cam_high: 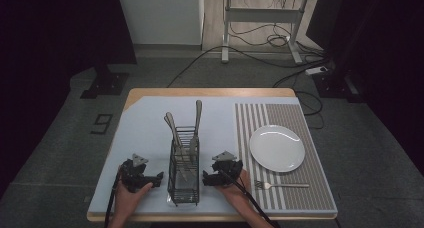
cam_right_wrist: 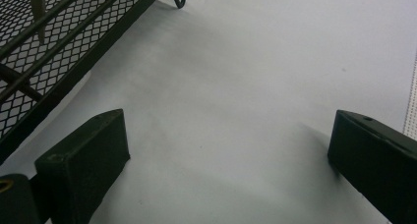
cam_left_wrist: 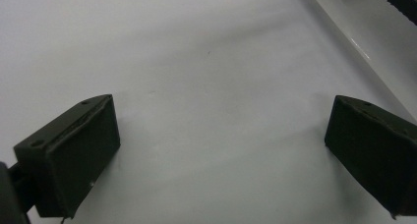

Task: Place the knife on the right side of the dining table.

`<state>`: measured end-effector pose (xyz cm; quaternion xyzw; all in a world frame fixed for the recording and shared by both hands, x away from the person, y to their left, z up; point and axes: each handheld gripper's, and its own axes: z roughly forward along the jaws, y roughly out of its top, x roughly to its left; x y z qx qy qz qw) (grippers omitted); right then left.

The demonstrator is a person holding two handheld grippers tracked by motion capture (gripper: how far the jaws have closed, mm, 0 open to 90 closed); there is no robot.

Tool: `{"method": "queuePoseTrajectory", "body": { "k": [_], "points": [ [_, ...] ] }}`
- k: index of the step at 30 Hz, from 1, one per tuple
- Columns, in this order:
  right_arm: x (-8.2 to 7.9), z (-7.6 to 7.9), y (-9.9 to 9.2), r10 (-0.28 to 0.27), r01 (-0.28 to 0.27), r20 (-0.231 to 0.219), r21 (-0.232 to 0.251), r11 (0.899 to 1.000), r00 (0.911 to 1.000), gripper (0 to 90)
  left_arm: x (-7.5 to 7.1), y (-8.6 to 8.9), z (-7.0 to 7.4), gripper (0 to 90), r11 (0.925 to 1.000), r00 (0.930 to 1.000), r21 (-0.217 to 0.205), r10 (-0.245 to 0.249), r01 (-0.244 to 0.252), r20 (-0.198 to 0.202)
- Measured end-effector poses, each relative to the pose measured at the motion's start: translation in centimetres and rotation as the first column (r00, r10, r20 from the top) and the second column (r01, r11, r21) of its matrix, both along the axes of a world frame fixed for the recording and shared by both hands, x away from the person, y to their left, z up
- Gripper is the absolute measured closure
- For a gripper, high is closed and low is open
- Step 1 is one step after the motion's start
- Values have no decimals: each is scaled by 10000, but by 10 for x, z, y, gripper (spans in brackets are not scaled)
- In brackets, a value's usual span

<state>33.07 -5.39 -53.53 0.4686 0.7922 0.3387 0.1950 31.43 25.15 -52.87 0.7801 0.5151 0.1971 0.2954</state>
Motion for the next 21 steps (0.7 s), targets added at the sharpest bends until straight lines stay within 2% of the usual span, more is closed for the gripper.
{"method": "queuePoseTrajectory", "body": {
  "k": [13,15,21],
  "points": [
    [0,0,0,-13,13,28,16,10000,10000,22,0,0,0,0,10000,10000,-12,-3,3,-25],
    [-1,1,-2,-67,65,122,222,9997,9999,69,0,0,0,0,10000,10000,-21,3,-3,-22],
    [-3,5,-4,70,-81,274,403,9992,9996,72,1,0,0,0,10000,10000,-22,-4,4,-36]
  ]
}}
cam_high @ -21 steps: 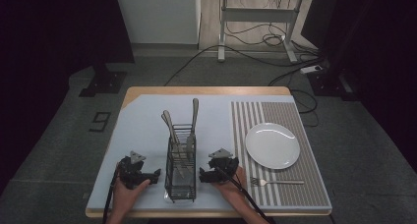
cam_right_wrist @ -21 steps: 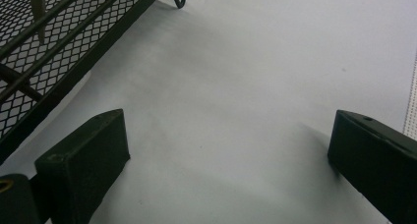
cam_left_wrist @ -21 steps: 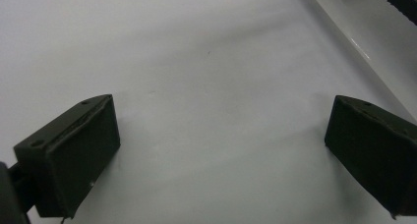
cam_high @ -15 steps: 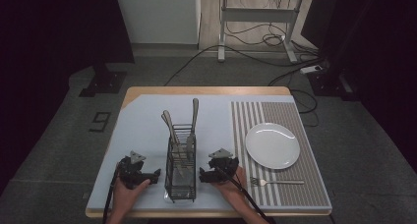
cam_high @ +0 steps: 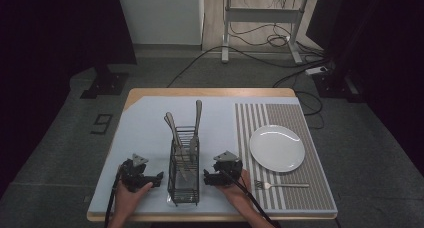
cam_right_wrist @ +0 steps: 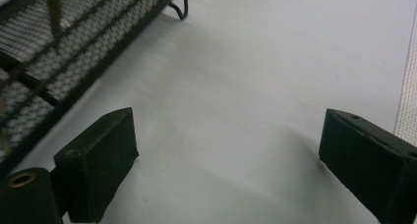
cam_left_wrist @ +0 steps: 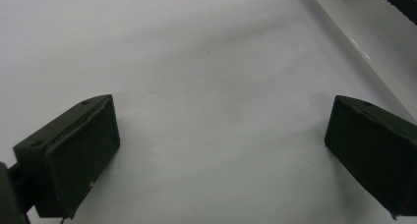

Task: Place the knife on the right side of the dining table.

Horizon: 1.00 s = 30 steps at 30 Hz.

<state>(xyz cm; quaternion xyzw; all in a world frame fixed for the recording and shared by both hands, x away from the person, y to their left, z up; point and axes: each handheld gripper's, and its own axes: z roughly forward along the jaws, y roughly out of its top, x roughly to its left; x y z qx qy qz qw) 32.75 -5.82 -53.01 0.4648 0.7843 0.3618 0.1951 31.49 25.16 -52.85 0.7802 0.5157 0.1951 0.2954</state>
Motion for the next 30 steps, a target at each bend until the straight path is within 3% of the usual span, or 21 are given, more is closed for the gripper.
{"method": "queuePoseTrajectory", "body": {
  "k": [11,20,26,27,30],
  "points": [
    [-6,22,-6,417,-438,242,946,9946,9988,99,0,0,0,0,10000,10000,-4,8,-8,7],
    [-4,38,-17,479,-570,538,1837,9813,9974,126,0,0,0,0,10000,10000,6,3,-3,15],
    [-1,49,-21,517,-668,783,2044,9766,9956,134,0,0,0,0,10000,10000,17,-2,2,15],
    [1,54,-21,501,-692,879,2302,9707,9949,140,0,0,0,0,10000,10000,19,-3,3,17],
    [2,59,-20,454,-706,1126,2308,9704,9926,146,0,0,0,0,10000,10000,20,0,-1,25]
  ]
}}
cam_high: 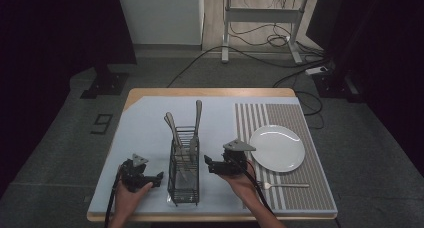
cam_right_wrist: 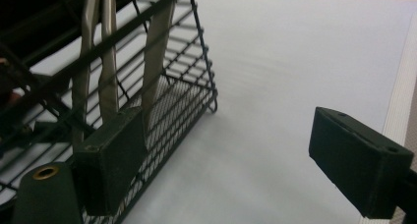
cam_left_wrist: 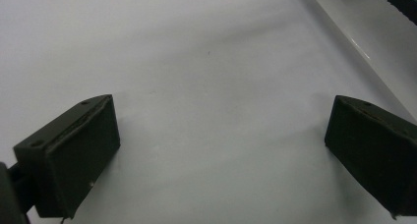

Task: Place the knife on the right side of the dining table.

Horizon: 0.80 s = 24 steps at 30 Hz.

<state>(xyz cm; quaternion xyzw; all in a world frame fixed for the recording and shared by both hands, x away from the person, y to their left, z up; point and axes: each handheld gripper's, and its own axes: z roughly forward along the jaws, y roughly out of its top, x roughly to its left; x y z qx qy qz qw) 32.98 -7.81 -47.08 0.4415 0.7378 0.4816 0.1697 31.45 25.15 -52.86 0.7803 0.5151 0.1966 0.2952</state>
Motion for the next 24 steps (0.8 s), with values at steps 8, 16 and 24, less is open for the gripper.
{"method": "queuePoseTrajectory", "body": {
  "k": [8,16,24],
  "points": [
    [8,11,1,267,-279,284,403,9988,9992,204,0,0,0,0,10000,10000,-1,-7,7,-16],
    [18,18,-1,404,-430,365,721,9965,9985,258,0,0,0,0,10000,10000,0,2,-2,-1],
    [25,23,4,484,-520,559,658,9965,9973,287,0,0,0,0,10000,10000,13,-11,11,1]
  ]
}}
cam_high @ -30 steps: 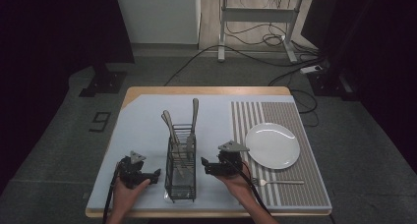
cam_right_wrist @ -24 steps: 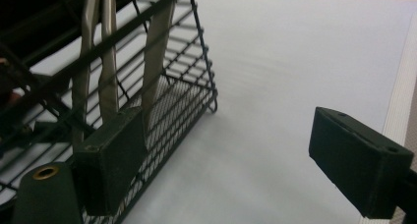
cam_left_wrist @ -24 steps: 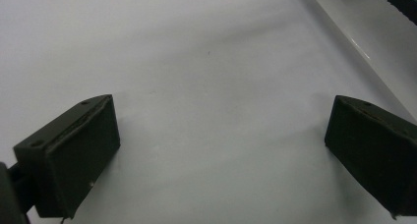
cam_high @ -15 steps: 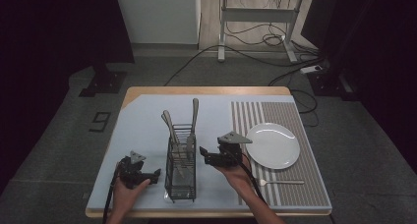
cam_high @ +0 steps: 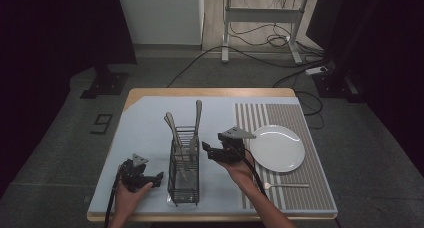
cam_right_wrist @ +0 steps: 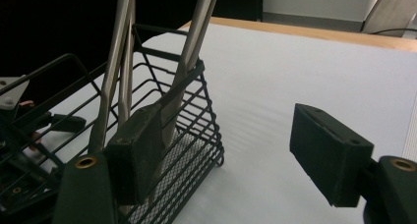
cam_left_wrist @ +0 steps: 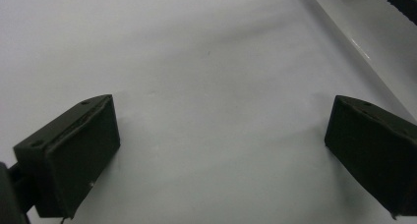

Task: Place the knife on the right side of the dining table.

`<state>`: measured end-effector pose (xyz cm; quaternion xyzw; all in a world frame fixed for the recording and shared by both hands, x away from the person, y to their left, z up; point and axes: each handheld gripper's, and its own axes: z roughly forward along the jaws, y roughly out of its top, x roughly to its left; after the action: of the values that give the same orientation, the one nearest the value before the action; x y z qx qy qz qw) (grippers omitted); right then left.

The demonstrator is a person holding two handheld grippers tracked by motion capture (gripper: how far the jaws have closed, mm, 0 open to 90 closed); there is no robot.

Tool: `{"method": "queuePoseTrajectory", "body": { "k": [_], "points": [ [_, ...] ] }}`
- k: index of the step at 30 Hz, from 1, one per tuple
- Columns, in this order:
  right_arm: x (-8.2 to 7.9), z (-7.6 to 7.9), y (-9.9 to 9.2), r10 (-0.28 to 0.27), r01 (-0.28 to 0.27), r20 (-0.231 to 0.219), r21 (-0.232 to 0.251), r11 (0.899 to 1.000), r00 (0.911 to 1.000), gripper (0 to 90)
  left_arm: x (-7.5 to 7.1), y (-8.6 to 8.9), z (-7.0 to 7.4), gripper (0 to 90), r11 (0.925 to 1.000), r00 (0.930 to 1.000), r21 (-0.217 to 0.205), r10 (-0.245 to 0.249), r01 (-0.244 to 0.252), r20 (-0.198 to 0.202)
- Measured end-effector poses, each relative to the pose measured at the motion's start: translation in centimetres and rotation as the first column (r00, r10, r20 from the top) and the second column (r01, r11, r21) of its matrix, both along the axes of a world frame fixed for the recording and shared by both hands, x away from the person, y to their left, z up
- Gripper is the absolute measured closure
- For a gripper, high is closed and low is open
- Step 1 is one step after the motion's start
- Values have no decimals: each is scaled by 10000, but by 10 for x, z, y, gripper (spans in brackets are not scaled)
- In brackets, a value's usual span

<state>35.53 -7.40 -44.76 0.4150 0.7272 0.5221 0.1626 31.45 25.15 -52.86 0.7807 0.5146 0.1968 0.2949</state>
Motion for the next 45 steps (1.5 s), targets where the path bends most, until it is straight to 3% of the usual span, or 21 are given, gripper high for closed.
{"method": "queuePoseTrajectory", "body": {
  "k": [23,29,45],
  "points": [
    [22,17,19,210,-194,611,-261,9995,9979,320,0,0,0,0,10000,10000,13,-10,10,-26],
    [30,20,23,247,-246,381,-49,9997,9990,322,0,0,0,0,10000,10000,-4,-10,10,-20],
    [50,26,33,152,-142,404,-252,9996,9991,361,0,0,0,0,10000,10000,7,-14,14,-19]
  ]
}}
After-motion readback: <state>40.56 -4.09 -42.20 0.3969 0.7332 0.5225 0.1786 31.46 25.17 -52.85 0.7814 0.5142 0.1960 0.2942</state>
